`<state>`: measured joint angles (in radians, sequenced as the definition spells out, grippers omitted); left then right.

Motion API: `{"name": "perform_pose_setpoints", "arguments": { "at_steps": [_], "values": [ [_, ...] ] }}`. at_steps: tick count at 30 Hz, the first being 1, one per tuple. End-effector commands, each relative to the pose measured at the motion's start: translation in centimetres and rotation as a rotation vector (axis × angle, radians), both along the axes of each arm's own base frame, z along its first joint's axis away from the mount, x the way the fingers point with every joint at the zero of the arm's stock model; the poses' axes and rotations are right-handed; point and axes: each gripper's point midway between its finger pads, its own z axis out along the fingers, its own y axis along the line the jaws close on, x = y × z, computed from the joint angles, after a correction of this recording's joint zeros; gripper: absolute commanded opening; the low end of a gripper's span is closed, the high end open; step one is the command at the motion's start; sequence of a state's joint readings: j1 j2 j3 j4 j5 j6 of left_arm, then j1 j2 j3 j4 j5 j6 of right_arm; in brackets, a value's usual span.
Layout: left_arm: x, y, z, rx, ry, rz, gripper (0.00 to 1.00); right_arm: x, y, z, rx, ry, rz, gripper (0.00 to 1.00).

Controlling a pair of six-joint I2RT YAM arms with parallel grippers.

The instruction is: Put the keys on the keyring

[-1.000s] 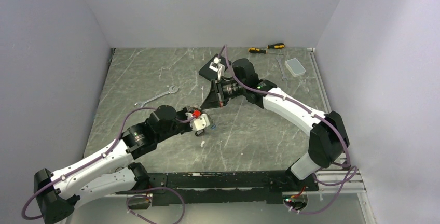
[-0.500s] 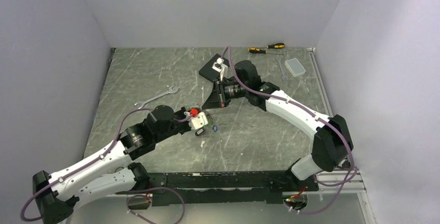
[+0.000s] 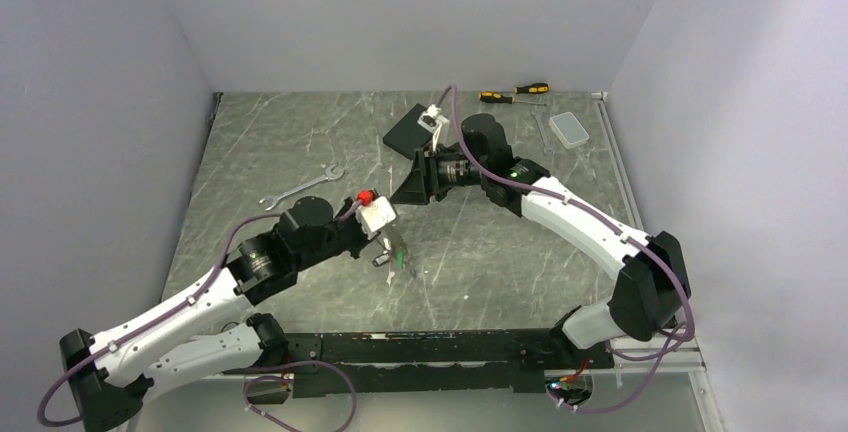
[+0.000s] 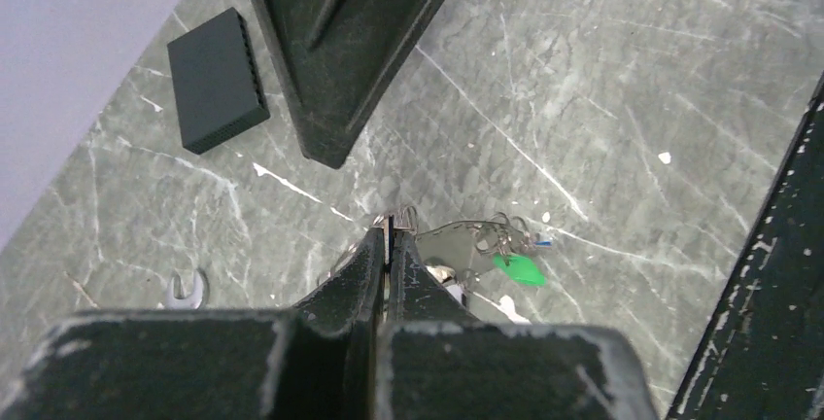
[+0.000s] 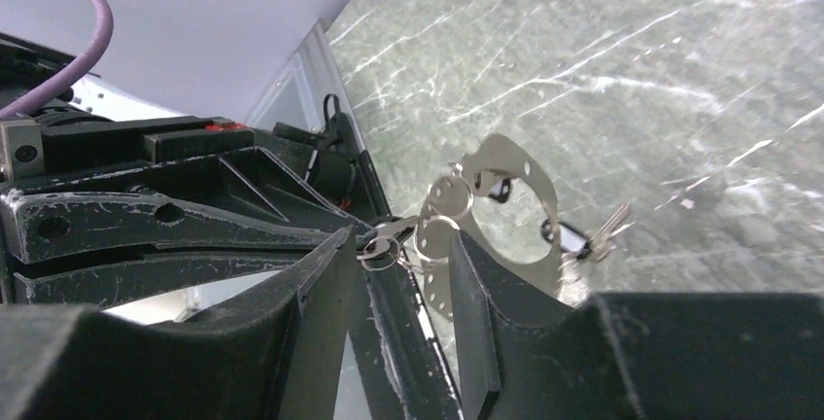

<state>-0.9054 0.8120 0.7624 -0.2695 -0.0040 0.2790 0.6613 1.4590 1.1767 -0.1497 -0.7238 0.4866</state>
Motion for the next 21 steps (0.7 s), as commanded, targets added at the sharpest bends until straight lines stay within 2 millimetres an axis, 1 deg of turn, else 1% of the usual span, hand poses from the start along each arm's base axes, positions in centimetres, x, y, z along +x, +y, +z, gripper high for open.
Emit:
{"name": "perform_pose_setpoints", "arguments": {
  "at_steps": [1,5,8,10,12,13,17,19,21],
  "values": [
    [-0.2,-1.3,4.2,-0.131,0.029,-0.003,0.0,1.2,-1.4,3.3,0.039,-0.146,-0.075,0.44],
    [0.4,-1.1,5.3,-0.135,0.044,0.034,0.0,1.1,-2.3,4.1,0.058,-0.237,-0.087,0.44],
    [0.8,-0.7,5.7,-0.124,0.065,0.052,0.0,0.5,-3.0,3.6,0.069,-0.348,-0.062,0.45],
    [0.9,-0.8,6.1,-0.124,0.081,0.049,0.0,0.1,-3.4,3.5,0.09,-0.44,-0.041,0.46],
    [1.1,-0.8,6.4,-0.122,0.099,0.052,0.0,-0.7,-3.6,3.3,0.112,-0.494,-0.015,0.47],
    [1.3,-0.8,6.6,-0.121,0.104,0.06,0.0,-1.0,-3.6,3.6,0.136,-0.521,-0.005,0.47],
    [2.2,-1.1,7.1,-0.122,0.103,0.086,0.0,-1.9,-3.2,2.1,0.167,-0.542,0.018,0.5],
    [2.7,-1.2,7.4,-0.126,0.097,0.102,0.0,-1.7,-2.8,1.3,0.158,-0.532,0.017,0.5],
    [3.3,-1.5,7.5,-0.127,0.099,0.114,0.0,-1.2,-2.3,0.9,0.15,-0.522,0.003,0.51]
  ]
}}
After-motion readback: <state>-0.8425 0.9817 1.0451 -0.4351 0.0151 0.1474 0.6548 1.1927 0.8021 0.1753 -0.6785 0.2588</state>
